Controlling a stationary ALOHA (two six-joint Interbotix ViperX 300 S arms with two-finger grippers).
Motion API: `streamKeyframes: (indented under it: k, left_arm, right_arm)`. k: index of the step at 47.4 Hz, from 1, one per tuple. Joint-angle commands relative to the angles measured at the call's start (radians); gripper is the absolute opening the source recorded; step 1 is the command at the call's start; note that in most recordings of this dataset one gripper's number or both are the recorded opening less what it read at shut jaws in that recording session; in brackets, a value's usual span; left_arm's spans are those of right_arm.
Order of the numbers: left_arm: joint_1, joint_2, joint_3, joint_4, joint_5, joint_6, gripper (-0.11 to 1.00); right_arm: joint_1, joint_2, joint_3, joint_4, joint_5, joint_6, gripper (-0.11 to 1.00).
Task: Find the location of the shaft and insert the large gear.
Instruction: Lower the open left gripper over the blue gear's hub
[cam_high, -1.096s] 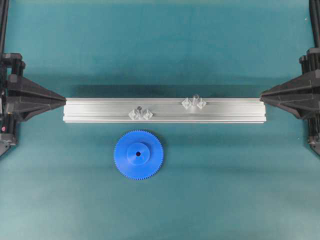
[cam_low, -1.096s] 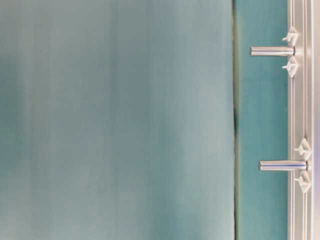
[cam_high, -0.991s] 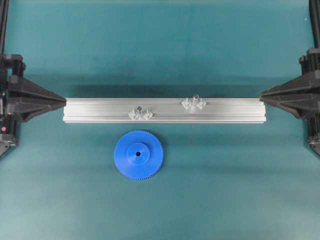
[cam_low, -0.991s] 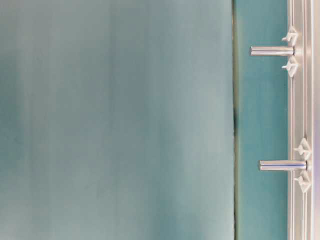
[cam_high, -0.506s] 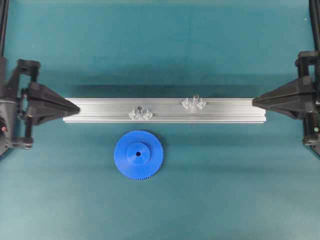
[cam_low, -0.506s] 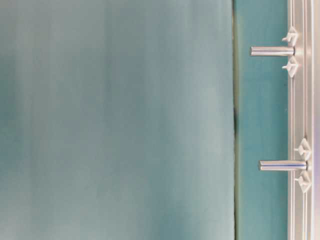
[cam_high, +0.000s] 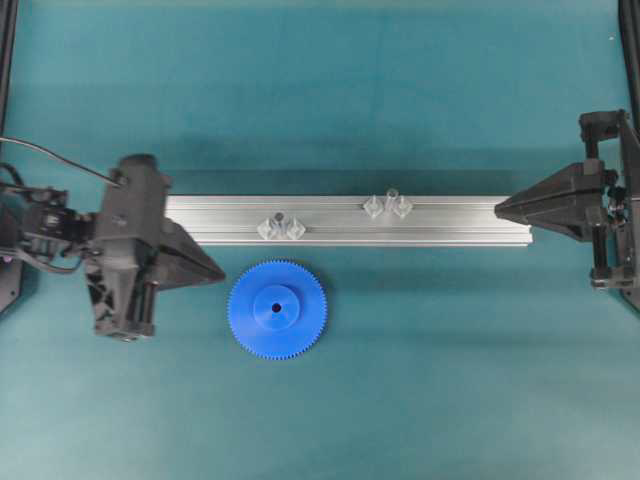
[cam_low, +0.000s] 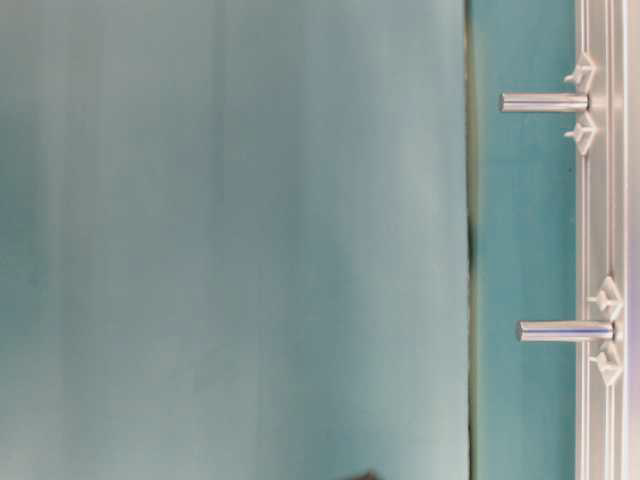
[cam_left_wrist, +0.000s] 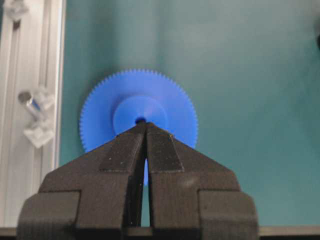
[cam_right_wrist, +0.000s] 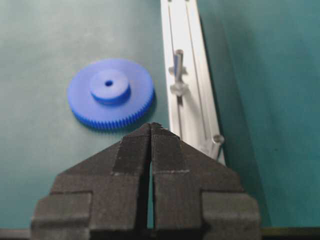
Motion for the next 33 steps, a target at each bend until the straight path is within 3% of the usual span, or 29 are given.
streamKeyframes:
  k: [1,14,18,21,30,33]
  left_arm:
    - [-0.006,0.029,-0.051,0.003,0.020,0.002,0.00]
    - [-0.006,0.126,-0.115,0.003,0.101,0.003,0.01]
    - [-0.008,0.147,-0.123,0.003,0.101,0.003,0.07]
    - [-0.011,0.164,-0.127,0.005,0.103,0.003,0.19]
    - [-0.017,0.213,-0.138,0.005,0.103,-0.003,0.74]
    - [-0.017,0.235,-0.143,0.003,0.103,-0.002,0.87]
  right_arm:
    - [-0.015,0.003,-0.009,0.002,0.014,0.008,0.00]
    - [-0.026,-0.002,-0.006,0.002,0.098,0.008,0.00]
    - [-0.032,-0.003,-0.005,0.002,0.104,0.008,0.00]
    - [-0.038,-0.005,0.002,0.002,0.103,0.008,0.00]
    - [-0.044,-0.011,0.006,0.000,0.097,0.006,0.00]
    - [-0.048,-0.014,0.009,0.002,0.097,0.006,0.00]
